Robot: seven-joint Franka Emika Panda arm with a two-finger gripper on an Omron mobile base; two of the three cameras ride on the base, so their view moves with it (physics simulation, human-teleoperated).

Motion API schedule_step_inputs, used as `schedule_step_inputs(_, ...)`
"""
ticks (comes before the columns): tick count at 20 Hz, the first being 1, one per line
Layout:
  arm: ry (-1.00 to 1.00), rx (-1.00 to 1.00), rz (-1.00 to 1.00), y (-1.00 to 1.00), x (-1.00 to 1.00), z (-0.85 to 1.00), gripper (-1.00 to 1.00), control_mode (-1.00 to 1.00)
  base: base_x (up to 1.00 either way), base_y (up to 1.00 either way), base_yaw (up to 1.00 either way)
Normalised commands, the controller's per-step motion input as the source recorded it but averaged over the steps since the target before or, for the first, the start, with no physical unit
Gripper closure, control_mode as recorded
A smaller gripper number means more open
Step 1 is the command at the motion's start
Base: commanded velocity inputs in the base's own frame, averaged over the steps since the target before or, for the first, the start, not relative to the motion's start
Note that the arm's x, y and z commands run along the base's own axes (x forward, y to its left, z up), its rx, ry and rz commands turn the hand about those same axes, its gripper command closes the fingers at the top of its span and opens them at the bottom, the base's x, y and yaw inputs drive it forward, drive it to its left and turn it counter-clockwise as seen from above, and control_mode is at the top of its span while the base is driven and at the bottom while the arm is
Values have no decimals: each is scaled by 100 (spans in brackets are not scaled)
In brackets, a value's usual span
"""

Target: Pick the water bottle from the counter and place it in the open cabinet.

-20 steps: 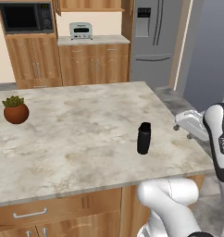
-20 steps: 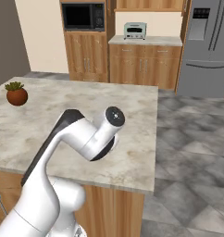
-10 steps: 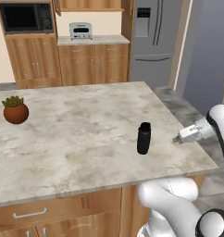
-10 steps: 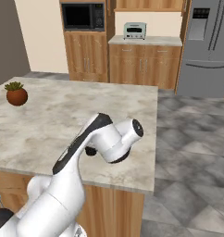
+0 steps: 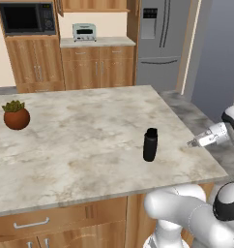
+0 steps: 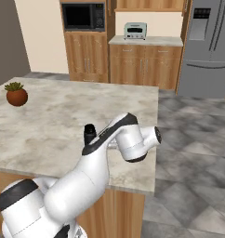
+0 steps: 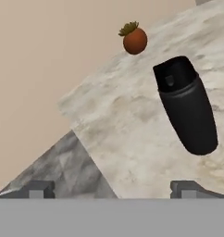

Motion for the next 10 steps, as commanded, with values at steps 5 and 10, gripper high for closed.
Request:
schedule_step_inputs(5, -33, 2, 10, 6, 22, -18, -100, -100, 0, 0, 0)
schedule_step_inputs(10, -31, 0, 0, 21, 20, -11, -100, -100, 0, 0, 0)
